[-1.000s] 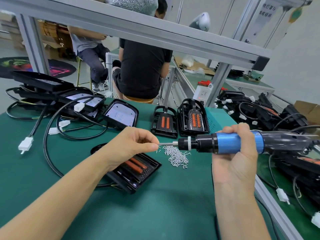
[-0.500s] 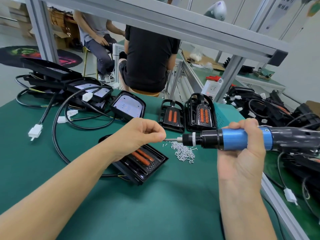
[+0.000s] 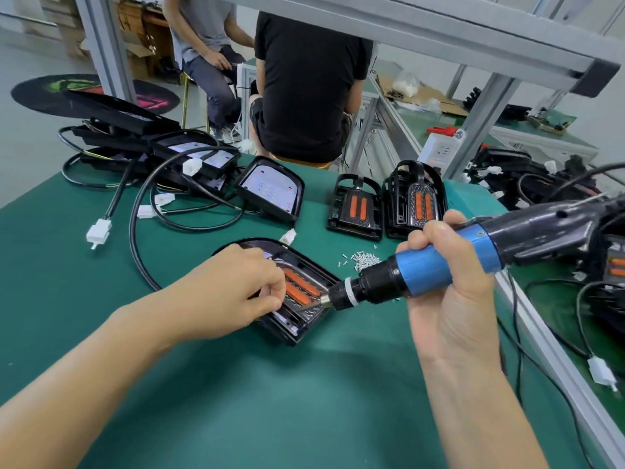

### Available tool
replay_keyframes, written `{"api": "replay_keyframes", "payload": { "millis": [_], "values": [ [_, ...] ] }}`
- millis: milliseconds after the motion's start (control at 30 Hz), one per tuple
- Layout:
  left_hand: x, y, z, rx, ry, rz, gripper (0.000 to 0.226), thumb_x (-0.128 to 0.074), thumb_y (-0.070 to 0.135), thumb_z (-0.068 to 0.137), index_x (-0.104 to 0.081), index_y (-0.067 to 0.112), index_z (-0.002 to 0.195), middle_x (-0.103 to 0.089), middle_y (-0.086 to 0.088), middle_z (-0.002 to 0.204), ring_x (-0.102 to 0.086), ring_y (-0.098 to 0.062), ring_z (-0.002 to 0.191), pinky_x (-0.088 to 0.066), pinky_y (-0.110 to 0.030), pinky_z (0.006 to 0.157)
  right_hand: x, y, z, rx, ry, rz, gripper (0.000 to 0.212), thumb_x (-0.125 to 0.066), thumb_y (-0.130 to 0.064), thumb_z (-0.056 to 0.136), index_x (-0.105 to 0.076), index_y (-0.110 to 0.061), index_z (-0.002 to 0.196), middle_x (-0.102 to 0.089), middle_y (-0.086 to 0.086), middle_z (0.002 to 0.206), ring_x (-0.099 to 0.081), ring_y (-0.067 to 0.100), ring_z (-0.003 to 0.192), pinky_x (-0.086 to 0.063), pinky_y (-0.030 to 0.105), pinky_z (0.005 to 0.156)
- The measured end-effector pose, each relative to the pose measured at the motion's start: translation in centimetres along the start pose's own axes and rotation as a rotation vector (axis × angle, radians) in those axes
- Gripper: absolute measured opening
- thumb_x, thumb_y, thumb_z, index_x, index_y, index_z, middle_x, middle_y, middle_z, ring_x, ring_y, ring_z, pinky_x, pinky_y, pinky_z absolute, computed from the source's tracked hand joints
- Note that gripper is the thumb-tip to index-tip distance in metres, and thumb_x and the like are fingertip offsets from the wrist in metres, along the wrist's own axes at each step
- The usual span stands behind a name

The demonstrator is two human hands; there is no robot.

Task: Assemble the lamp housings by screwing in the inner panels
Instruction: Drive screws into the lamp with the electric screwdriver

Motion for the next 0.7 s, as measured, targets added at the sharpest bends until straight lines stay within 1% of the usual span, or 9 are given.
{"api": "replay_keyframes", "payload": {
  "millis": [133, 267, 400, 533, 600, 700],
  "values": [
    [-0.5, -0.2, 0.1, -0.04, -0.077, 0.137, 0.016, -0.051, 0.032, 0.093, -0.052, 0.034, 0.076, -0.052, 0.02, 0.073, -0.04, 0.002, 0.085, -0.027, -0.022, 0.091, -0.9, 0.5, -0.3, -0.041, -0.058, -0.051, 0.026, -0.062, -0.005, 0.078, -0.051, -0.018, 0.097, -0.052, -0.004, 0.07, -0.054, 0.012, 0.063, -0.049, 0.024, 0.06],
    [-1.4, -0.2, -0.6, -0.063, -0.102, 0.242, 0.017, -0.047, 0.035, 0.093, -0.061, 0.03, 0.085, -0.055, 0.016, 0.083, -0.041, -0.002, 0.092, -0.027, -0.025, 0.094, -1.4, 0.8, -0.8, -0.057, -0.123, -0.138, 0.025, -0.062, -0.005, 0.078, -0.052, -0.018, 0.097, -0.053, -0.003, 0.068, -0.053, 0.014, 0.066, -0.046, 0.027, 0.063],
    [-1.7, -0.3, -1.6, -0.084, -0.069, 0.252, 0.023, -0.046, 0.04, 0.093, -0.066, 0.031, 0.088, -0.054, 0.014, 0.087, -0.039, -0.005, 0.094, -0.029, -0.026, 0.091, -2.0, 1.3, -1.4, -0.054, -0.168, -0.185, 0.027, -0.063, -0.004, 0.075, -0.053, -0.02, 0.095, -0.053, -0.005, 0.067, -0.051, 0.016, 0.068, -0.044, 0.031, 0.071],
    [-1.7, -0.4, -2.3, -0.085, -0.038, 0.206, 0.024, -0.049, 0.046, 0.085, -0.068, 0.031, 0.087, -0.054, 0.015, 0.086, -0.041, -0.006, 0.095, -0.029, -0.027, 0.091, -2.6, 1.9, -2.0, -0.036, -0.192, -0.208, 0.029, -0.063, -0.002, 0.075, -0.053, -0.019, 0.096, -0.055, -0.004, 0.066, -0.054, 0.015, 0.067, -0.049, 0.025, 0.069],
    [-1.8, -0.4, -2.7, -0.079, -0.037, 0.192, 0.022, -0.054, 0.045, 0.082, -0.067, 0.032, 0.093, -0.053, 0.016, 0.091, -0.041, -0.007, 0.099, -0.027, -0.027, 0.094, -2.8, 2.0, -2.2, -0.028, -0.199, -0.208, 0.028, -0.063, -0.002, 0.075, -0.055, -0.021, 0.095, -0.056, -0.005, 0.067, -0.055, 0.015, 0.066, -0.049, 0.024, 0.068],
    [-1.9, -0.5, -3.2, -0.07, -0.026, 0.208, 0.025, -0.058, 0.038, 0.081, -0.065, 0.034, 0.104, -0.056, 0.016, 0.101, -0.041, -0.008, 0.105, -0.025, -0.028, 0.098, -3.1, 1.9, -2.1, -0.016, -0.207, -0.218, 0.028, -0.063, -0.002, 0.076, -0.058, -0.025, 0.092, -0.057, -0.006, 0.069, -0.056, 0.015, 0.067, -0.049, 0.025, 0.068]
  ]
}}
Point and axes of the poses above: each hand's wrist, its own z-axis towards the middle knuckle, its own x-axis out of the back of the hand, y = z × x, the point moved 3 cm from there along z, towards the middle knuckle
